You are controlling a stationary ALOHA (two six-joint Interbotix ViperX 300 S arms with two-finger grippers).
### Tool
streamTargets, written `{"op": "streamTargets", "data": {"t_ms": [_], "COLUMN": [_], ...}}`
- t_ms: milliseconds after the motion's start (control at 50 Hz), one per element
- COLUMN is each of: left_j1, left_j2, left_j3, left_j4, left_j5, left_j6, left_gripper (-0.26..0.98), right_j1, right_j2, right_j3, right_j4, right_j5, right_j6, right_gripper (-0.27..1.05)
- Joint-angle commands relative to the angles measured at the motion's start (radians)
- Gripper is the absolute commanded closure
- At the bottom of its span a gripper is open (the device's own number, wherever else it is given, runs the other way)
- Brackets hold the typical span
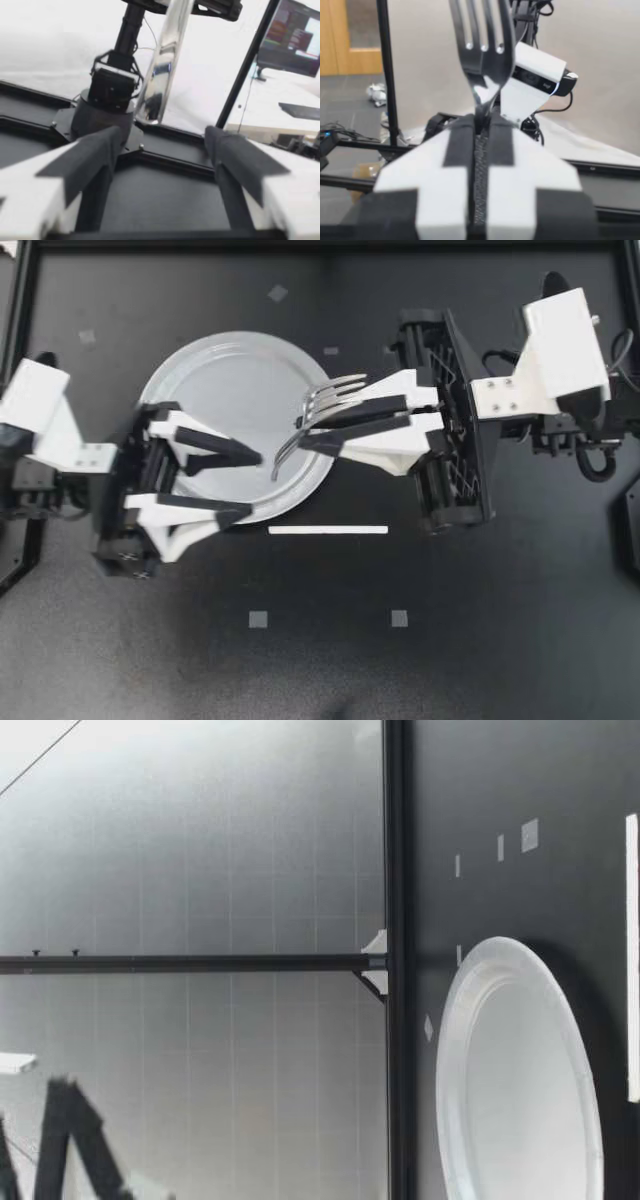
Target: Pick up the fork and place it on the plate.
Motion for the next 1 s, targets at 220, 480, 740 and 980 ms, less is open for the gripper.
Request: {"op": "streamTargets", "data": {"t_ms": [220,480,740,980], "left_j1": [-0.005,-0.005,-0.005,-0.005], "left_j2": [0.035,-0.008,0.002,0.011], "left_j3": [-0.074,-0.043,-0.041,-0.043], "left_j4": [0.003,0.003,0.005,0.017], "left_j5": [0.040,0.043,0.043,0.043], "left_j6": [0.011,0.011,0.011,0.012], "left_gripper": [0.09,0.12,0.31,0.50], "right_j1": [-0.014,-0.014,-0.014,-0.014], "right_j2": [0.051,0.061,0.055,0.058], "right_j3": [0.005,0.008,0.006,0.006], "right_j4": [0.032,0.035,0.037,0.038], "right_j5": [-0.104,-0.106,-0.106,-0.114], "right_j6": [0.018,0.029,0.029,0.028], "right_gripper": [0.77,0.77,0.77,0.77]}}
